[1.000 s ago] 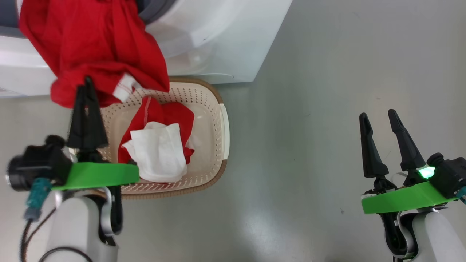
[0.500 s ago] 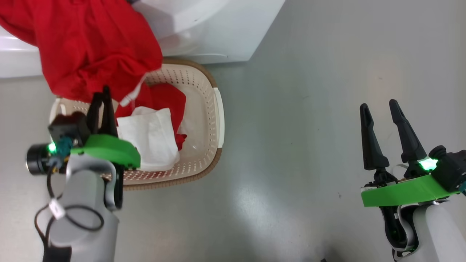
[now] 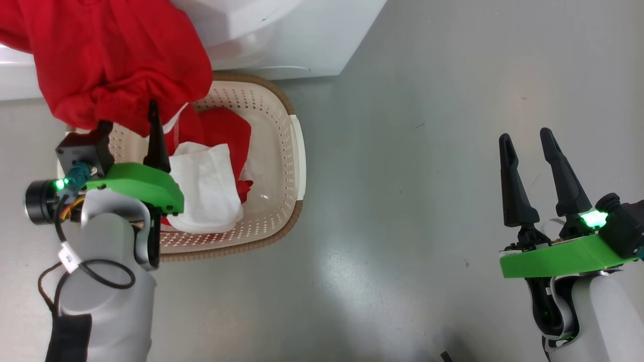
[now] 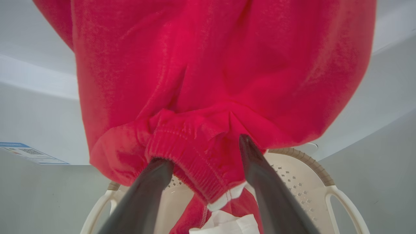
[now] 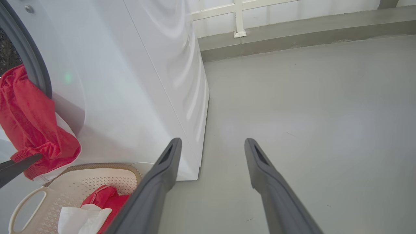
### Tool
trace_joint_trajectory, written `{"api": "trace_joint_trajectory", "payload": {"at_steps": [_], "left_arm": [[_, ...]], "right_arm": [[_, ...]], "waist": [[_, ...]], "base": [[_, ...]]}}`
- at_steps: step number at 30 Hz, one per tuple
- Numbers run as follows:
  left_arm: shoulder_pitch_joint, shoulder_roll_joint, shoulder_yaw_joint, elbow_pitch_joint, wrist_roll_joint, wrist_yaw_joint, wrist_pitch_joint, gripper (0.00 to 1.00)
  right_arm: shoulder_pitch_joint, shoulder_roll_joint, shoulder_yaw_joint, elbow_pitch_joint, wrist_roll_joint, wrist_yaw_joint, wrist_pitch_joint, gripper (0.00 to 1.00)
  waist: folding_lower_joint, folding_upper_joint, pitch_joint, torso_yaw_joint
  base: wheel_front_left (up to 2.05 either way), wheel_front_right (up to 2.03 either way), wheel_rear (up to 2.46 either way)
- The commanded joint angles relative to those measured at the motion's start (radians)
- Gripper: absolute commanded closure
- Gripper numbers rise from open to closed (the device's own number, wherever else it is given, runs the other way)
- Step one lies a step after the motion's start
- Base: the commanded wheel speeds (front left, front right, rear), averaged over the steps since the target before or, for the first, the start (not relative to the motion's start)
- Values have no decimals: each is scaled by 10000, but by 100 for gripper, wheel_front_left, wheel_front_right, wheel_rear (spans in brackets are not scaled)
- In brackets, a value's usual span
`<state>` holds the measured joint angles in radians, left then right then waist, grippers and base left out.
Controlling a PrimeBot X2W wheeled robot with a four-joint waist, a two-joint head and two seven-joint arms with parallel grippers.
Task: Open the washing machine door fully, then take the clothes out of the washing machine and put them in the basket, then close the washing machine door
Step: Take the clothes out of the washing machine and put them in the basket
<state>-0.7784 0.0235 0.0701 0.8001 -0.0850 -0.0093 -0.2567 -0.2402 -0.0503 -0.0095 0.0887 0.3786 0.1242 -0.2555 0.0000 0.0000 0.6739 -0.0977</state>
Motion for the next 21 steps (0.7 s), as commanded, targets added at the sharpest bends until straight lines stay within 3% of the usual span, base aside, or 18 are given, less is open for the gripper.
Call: {"api": "trace_joint_trajectory", "payload": {"at_steps": [1, 12, 21], "left_arm": [[130, 277, 278, -143, 69, -58, -51, 0], [646, 270, 134, -1017, 61, -143, -51, 0], [1754, 269, -126, -2279, 30, 42, -51, 0]], "right_arm": [[46, 0, 191, -222, 83, 65, -63, 0], [97, 0, 178, -191, 6, 65, -63, 0], [279, 1, 214, -153, -91, 65, -63, 0]], "waist": [[0, 0, -19, 29], [0, 0, -252, 206], [0, 0, -603, 310]], "base": [[0, 0, 0], [0, 0, 0], [0, 0, 0]]}}
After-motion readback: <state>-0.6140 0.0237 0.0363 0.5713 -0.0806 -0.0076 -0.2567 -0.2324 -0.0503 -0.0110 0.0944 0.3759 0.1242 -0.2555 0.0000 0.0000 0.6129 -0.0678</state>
